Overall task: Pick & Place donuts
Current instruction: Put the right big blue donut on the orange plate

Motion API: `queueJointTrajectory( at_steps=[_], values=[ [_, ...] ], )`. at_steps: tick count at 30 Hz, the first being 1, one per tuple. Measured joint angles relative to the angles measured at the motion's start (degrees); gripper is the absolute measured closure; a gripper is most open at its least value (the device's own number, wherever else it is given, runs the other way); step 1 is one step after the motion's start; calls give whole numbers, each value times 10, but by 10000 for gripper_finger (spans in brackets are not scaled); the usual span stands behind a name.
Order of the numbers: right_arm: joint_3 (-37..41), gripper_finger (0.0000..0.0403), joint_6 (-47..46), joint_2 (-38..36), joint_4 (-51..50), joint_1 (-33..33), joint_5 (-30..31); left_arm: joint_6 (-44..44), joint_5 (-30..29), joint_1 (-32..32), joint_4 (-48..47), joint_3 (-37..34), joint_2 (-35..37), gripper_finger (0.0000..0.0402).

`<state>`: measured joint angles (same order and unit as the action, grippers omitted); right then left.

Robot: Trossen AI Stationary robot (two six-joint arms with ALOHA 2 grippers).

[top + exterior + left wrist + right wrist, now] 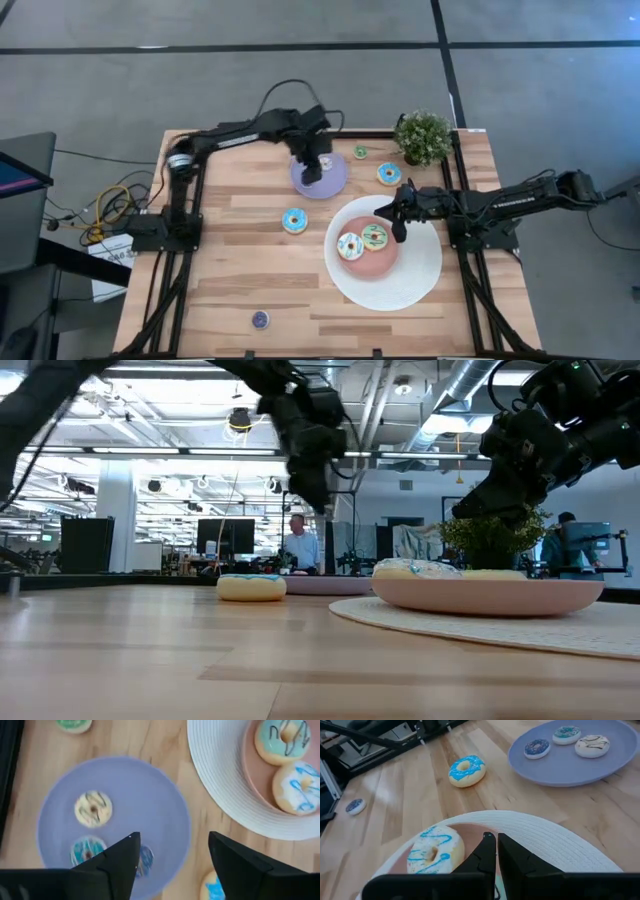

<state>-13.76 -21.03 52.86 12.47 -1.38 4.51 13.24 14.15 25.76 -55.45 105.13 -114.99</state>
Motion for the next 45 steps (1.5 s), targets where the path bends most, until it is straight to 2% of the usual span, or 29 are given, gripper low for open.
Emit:
queueJointTrajectory(
  at_steps=[4,9,14,16,18,21,23,28,31,35,39,43,45],
  values=[
    [0,393,-5,0,0,6,0,-39,-29,-11,125,-194,131,194],
    [0,393,-34,0,0,6,0,-108,-117,-49,270,-432,320,210],
    [0,393,27,5,5,6,16,-156,-192,-107,454,-645,492,218],
    [0,392,30,19,19,5,53,-166,-217,-126,539,-722,547,219],
    [0,386,31,40,54,2,120,-175,-248,-139,612,-793,592,219],
    [0,366,17,79,98,1,227,-184,-281,-150,690,-882,645,219],
    [-4,348,12,104,116,1,271,-187,-294,-151,732,-929,671,219],
    [-60,294,10,157,62,0,306,-196,-301,-151,770,-992,712,219],
    [-128,252,-35,185,-60,-14,309,-198,-302,-151,769,-1008,720,219],
    [-235,193,-156,238,-268,-54,308,-198,-307,-151,765,-1013,719,219],
    [-297,151,-241,294,-384,-95,253,-198,-324,-151,761,-1013,719,219],
    [-304,144,-261,343,-388,-128,178,-200,-327,-151,759,-1013,719,219],
    [-304,148,-261,365,-378,-143,163,-200,-327,-151,759,-1013,719,219]
  ],
)
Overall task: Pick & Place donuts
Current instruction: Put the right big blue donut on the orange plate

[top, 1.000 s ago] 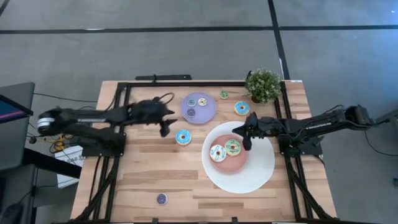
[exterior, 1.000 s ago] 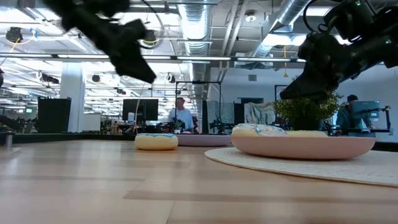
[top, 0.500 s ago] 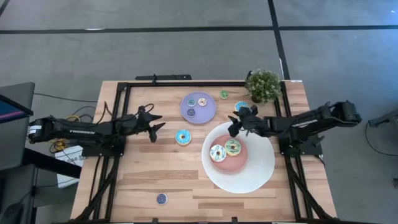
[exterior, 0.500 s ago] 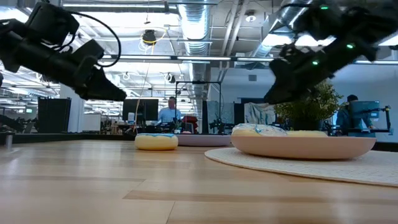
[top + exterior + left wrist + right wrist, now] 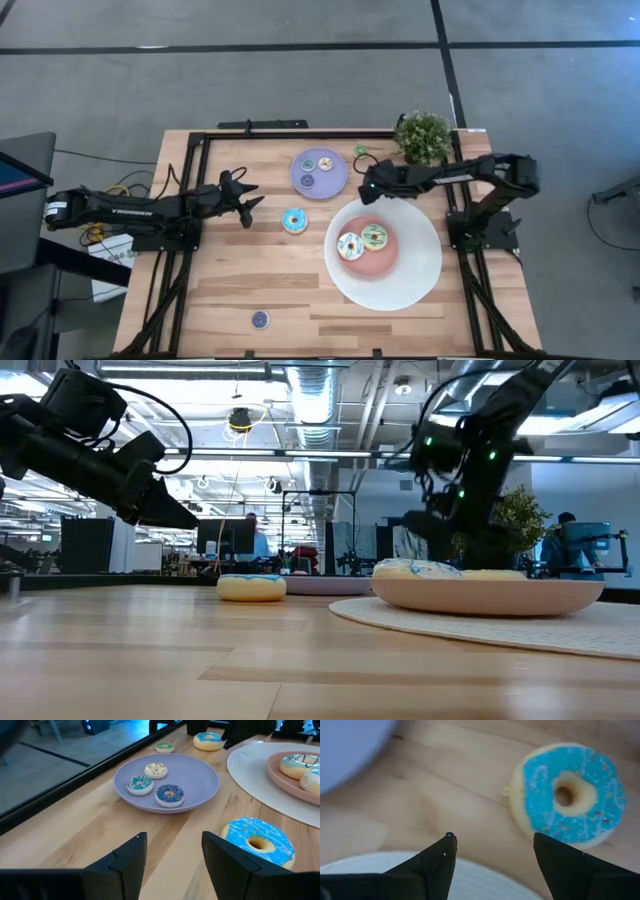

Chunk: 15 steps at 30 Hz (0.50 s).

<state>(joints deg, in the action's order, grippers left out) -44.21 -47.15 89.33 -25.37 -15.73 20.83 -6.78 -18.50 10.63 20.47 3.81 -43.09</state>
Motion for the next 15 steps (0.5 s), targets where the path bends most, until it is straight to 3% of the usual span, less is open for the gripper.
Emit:
queueJointTrajectory(
  at_steps=[10,15],
  values=[
    [0,164,4,-6,24,-8,13,-4,0,0,-1,0,0,219],
    [0,164,15,-28,26,-10,60,-4,0,0,-2,0,0,219]
  ],
)
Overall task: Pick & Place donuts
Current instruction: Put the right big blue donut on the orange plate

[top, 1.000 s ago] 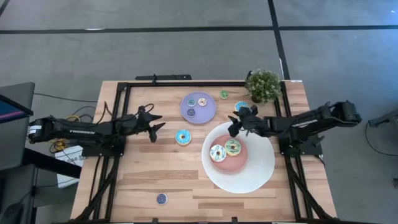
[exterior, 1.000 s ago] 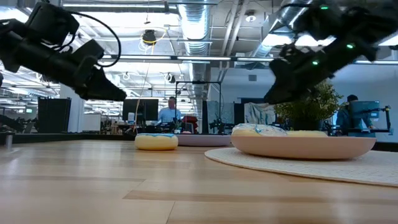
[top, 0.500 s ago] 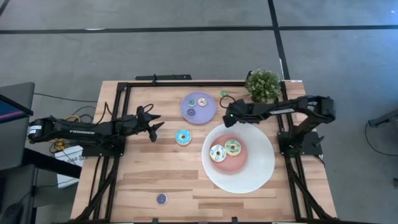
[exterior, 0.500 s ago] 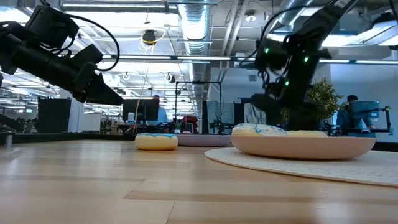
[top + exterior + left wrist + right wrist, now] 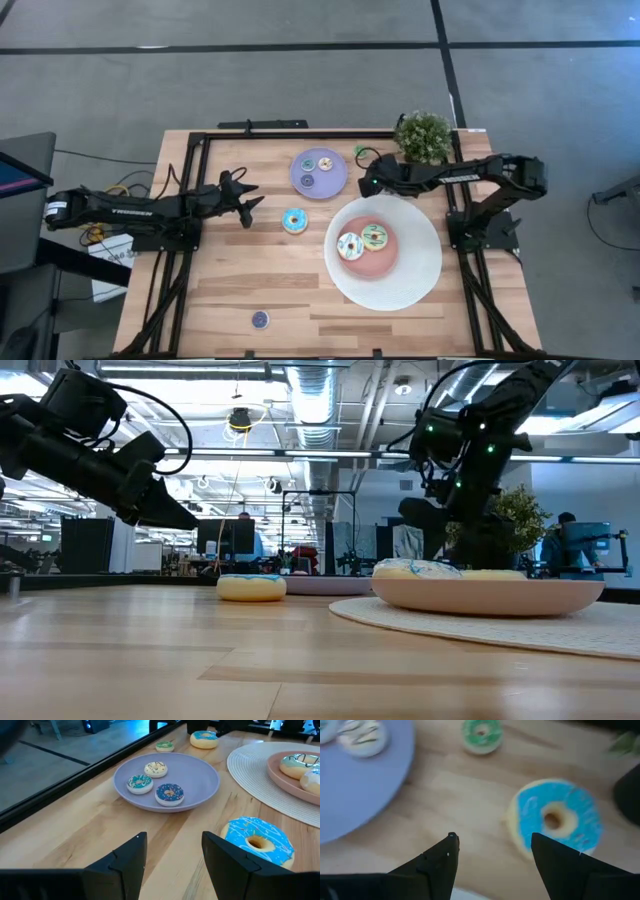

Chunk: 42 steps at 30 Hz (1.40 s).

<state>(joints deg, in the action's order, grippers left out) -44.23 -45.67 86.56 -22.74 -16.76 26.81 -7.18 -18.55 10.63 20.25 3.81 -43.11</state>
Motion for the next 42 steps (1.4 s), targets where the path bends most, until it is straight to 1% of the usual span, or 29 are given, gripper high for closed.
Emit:
queueJointTrajectory(
  at_steps=[3,7,9,14,18,25,29,34,38,42],
  values=[
    [0,164,4,4,-2,-23,-6,0,0,0,0,0,0,219],
    [1,164,4,32,2,-45,-13,-1,-1,0,0,0,0,219],
    [0,164,11,51,10,-50,-20,-1,-1,0,-1,0,0,219],
    [0,170,12,83,17,-50,-11,-2,-1,0,-3,0,0,219],
    [0,200,12,89,18,-45,-9,-2,-1,0,-3,0,0,219],
    [0,288,12,77,18,-43,-10,-2,-1,0,-3,0,0,219],
    [1,325,11,68,22,-43,-14,-2,-1,0,-3,0,0,218],
    [1,344,11,64,22,-43,-16,-2,-1,0,-3,0,0,218],
    [1,347,11,63,21,-32,-15,-2,-1,0,-3,0,0,218],
    [1,347,0,36,-1,-6,-16,-2,-1,0,-4,0,0,218]
  ],
)
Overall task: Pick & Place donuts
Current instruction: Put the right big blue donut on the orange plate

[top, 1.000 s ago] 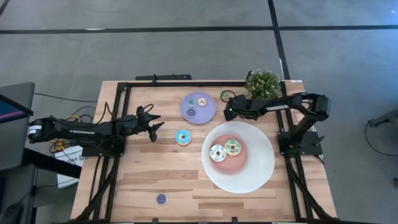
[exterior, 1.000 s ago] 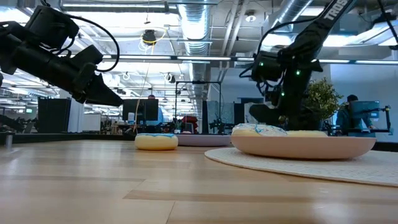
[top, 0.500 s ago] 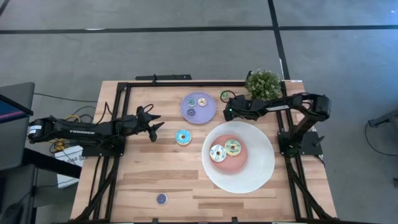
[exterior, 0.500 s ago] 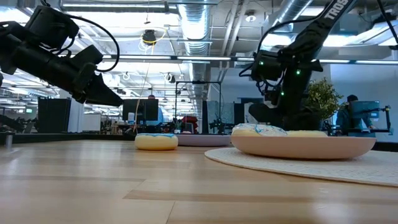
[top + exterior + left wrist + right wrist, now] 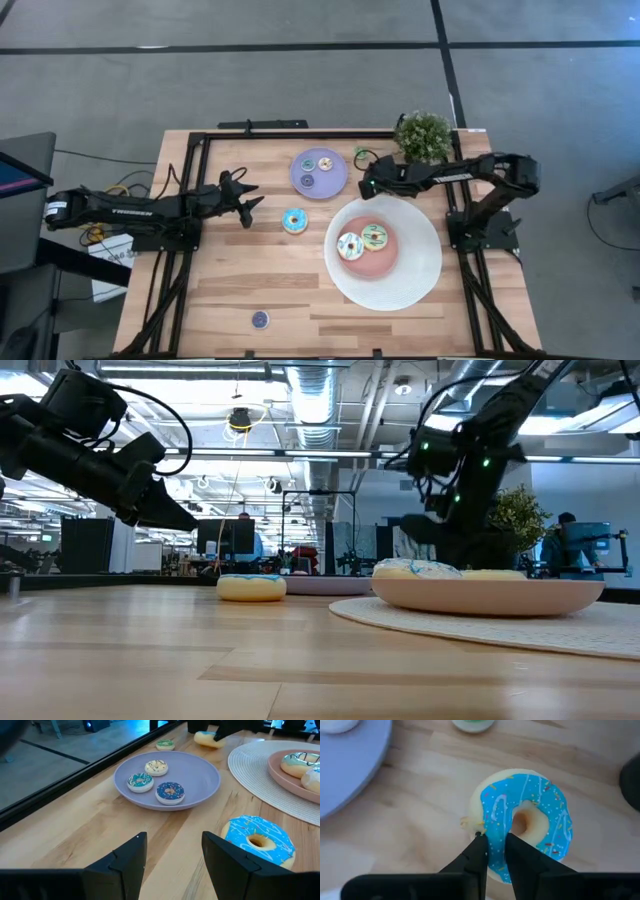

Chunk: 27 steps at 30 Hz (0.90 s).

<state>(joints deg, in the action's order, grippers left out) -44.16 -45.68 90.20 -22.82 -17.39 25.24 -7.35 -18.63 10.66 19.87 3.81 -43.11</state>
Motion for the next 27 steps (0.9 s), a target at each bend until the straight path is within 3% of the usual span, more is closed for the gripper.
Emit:
queueJointTrajectory(
  at_steps=[7,17,22,27],
  values=[
    [0,347,-63,-97,-77,81,-10,0,0,0,0,0,0,218],
    [0,347,-257,-208,-136,317,-29,0,0,0,1,0,0,219],
    [-9,357,-404,-205,-180,435,-27,0,0,0,1,0,0,219],
    [-85,388,-507,-145,-263,528,-10,-7,0,0,0,0,0,219]
  ],
)
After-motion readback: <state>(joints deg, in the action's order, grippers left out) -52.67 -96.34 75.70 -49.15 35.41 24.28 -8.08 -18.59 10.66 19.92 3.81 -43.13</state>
